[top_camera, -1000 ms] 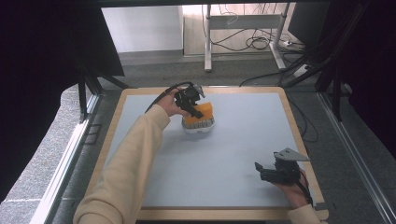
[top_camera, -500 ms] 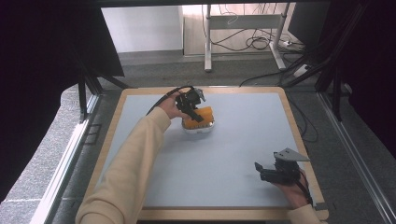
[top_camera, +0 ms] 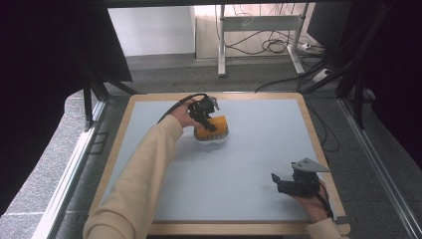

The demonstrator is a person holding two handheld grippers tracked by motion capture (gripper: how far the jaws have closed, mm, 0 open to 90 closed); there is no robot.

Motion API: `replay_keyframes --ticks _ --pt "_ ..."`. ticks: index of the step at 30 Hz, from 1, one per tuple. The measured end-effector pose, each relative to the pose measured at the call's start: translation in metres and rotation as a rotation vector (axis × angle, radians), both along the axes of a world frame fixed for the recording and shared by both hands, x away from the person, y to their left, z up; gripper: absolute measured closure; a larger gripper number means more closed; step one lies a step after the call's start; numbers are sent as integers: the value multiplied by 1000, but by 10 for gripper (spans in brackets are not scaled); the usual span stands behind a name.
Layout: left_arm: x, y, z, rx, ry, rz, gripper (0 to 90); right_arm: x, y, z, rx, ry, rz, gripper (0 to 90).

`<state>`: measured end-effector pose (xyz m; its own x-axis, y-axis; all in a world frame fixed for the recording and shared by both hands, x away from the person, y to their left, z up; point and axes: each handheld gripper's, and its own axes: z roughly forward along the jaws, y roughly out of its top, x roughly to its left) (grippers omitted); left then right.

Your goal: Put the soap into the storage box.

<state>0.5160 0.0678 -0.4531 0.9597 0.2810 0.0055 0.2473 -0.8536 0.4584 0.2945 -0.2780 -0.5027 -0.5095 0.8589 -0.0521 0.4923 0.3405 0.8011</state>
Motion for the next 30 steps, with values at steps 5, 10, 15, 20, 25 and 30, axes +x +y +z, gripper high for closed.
replay_keyframes --ticks 5,10,15,20,25,30 --pt "-1 3 9 -25 -74 24 481 0 1 0 -4 1 4 148" --pt "-4 6 22 -60 -165 73 394 0 1 0 -7 2 3 148" --pt "-6 10 32 -107 -179 75 382 0 2 0 -6 2 4 148" --pt "-11 11 37 -127 -169 80 365 0 2 -1 -7 3 4 148" --pt "-20 15 43 -168 -146 102 360 0 1 0 -6 2 3 148" --pt "-30 23 46 -197 -118 135 360 -1 2 0 -6 1 4 148"
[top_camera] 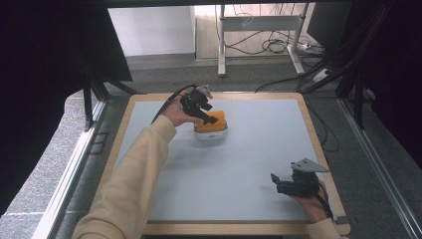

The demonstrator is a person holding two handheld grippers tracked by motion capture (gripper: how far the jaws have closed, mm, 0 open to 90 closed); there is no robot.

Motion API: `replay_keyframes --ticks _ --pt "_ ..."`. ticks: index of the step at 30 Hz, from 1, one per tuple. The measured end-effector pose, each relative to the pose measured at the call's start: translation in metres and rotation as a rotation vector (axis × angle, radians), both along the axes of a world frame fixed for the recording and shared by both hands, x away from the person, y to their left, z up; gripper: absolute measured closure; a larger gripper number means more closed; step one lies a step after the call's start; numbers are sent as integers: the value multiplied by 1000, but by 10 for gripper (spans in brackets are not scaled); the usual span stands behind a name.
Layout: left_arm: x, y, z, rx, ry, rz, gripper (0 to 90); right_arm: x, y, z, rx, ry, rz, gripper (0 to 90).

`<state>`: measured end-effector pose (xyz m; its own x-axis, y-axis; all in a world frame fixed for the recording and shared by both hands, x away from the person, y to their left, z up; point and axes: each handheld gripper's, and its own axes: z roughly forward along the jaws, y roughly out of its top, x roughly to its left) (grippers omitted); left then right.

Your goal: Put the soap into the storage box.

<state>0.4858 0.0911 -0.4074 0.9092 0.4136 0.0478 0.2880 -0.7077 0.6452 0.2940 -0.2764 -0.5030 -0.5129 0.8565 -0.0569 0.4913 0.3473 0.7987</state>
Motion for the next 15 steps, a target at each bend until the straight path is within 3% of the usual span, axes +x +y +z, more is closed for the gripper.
replay_keyframes --ticks 7,15 --pt "-23 14 -2 -49 22 60 354 -1 0 1 0 0 -3 148" --pt "-57 32 -12 -51 12 131 352 -2 1 2 0 -7 -2 148"
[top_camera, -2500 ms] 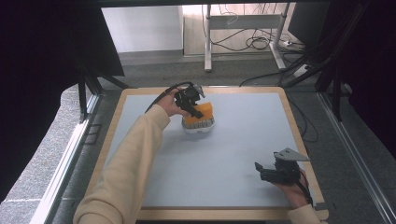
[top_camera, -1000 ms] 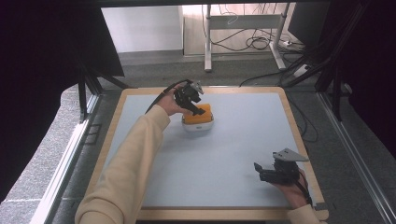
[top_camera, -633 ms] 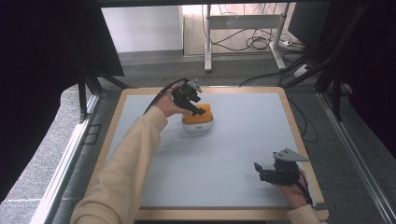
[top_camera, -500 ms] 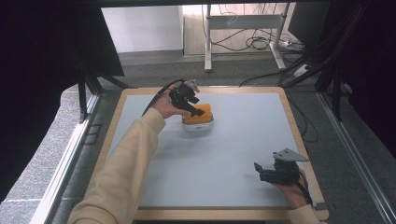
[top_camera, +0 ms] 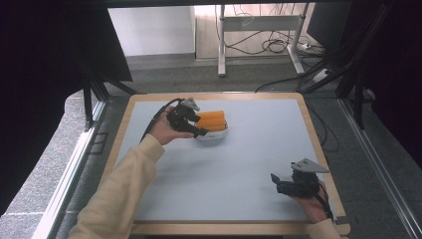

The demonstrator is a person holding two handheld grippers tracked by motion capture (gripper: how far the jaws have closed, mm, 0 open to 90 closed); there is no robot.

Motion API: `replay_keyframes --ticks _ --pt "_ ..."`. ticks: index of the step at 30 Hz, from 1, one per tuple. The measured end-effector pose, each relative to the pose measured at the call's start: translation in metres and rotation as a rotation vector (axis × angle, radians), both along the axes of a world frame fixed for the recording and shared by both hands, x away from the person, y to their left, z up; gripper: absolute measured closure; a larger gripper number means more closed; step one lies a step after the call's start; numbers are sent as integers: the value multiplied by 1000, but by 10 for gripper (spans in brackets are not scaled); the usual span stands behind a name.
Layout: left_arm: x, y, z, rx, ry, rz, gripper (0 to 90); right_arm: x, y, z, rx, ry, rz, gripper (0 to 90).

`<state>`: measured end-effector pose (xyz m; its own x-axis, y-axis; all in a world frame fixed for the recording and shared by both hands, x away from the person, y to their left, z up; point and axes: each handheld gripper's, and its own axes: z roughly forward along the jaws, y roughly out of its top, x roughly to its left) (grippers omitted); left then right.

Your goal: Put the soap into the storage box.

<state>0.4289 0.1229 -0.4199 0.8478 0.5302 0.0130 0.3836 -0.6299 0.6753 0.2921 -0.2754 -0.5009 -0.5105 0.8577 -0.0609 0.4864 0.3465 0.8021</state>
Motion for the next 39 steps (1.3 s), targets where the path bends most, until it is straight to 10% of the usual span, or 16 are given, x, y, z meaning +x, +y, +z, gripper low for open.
replay_keyframes --ticks 20,39 --pt "-96 57 -31 -107 -25 117 319 0 4 -1 -3 5 11 148" --pt "-131 81 -80 -101 48 215 294 2 6 -5 -16 17 20 148"
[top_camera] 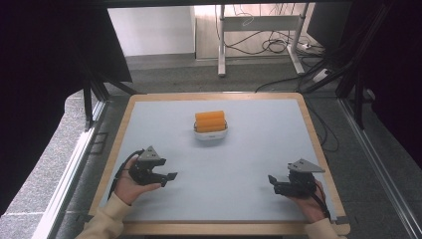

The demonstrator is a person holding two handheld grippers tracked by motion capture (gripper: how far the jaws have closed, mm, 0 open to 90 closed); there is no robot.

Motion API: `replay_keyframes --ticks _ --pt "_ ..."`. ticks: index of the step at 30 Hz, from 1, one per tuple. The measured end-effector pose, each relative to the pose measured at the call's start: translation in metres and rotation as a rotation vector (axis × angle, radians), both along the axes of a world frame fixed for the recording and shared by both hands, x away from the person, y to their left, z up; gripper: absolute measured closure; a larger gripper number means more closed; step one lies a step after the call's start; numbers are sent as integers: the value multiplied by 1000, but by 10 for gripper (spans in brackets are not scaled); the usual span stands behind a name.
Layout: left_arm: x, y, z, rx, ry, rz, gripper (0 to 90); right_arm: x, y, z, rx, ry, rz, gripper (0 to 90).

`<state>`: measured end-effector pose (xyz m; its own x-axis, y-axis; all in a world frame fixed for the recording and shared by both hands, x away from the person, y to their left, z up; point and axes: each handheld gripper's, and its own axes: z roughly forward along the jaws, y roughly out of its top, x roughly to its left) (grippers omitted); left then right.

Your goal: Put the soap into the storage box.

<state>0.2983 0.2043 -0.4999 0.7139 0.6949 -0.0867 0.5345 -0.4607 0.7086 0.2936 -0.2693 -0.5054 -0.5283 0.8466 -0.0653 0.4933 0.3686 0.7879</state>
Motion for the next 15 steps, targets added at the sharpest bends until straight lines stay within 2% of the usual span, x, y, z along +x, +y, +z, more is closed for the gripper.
replay_keyframes --ticks 9,15 --pt "-1 2 1 -4 -21 16 293 0 0 0 0 -1 2 148" --pt "-1 1 0 4 -18 14 291 1 1 0 -4 0 3 148"
